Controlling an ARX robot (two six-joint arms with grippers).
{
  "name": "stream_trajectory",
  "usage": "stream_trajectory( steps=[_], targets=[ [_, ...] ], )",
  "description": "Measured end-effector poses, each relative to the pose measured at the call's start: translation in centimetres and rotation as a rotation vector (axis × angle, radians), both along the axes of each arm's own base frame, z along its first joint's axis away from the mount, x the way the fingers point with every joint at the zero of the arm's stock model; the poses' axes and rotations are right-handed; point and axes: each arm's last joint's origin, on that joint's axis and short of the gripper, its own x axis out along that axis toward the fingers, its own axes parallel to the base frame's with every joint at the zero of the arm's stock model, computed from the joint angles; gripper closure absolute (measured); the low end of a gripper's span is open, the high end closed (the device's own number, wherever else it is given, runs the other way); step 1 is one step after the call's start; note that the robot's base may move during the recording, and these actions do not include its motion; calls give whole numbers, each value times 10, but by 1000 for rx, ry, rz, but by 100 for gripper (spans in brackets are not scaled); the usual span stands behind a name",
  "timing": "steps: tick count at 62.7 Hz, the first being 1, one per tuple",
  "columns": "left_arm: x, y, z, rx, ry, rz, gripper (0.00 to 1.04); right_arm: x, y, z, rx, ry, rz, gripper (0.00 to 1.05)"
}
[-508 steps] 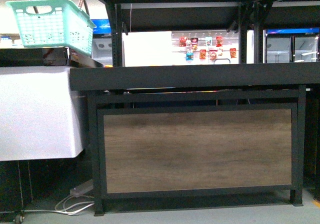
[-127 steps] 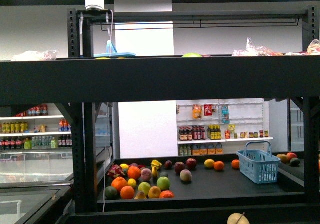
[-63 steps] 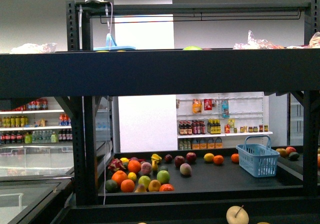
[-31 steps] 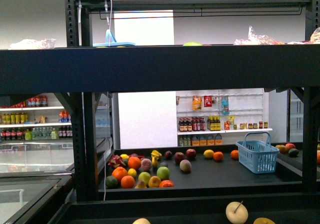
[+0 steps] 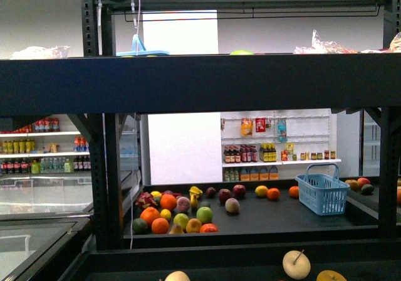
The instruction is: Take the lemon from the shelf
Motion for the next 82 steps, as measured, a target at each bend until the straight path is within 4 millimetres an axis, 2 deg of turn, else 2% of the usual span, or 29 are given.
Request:
stream_trajectory(
  steps=[6,10,22,33,43,50,68,82],
  targets=[
    [-2,1,-1,-29,24,-3,81,0,0,0,0,0,0,2],
    [-3,-1,-1,-45,42,-21,88,0,0,0,0,0,0,2],
    [-10,-19,24,60,12,-88,91,0,0,0,0,0,0,2],
    [-24,-71,69,175,-111,-239,92,0,0,0,0,0,0,2],
    [-29,-117,89,235,-181,-382,92,0,0,0,0,0,0,2],
    [-29,-150,82,236,-184,-489,92,0,0,0,0,0,0,2],
    [-37,-235,45,247,-135,-748,92,0,0,0,0,0,0,2],
    [-47,-291,33,262,-158,-939,92,0,0,0,0,0,0,2]
  ],
)
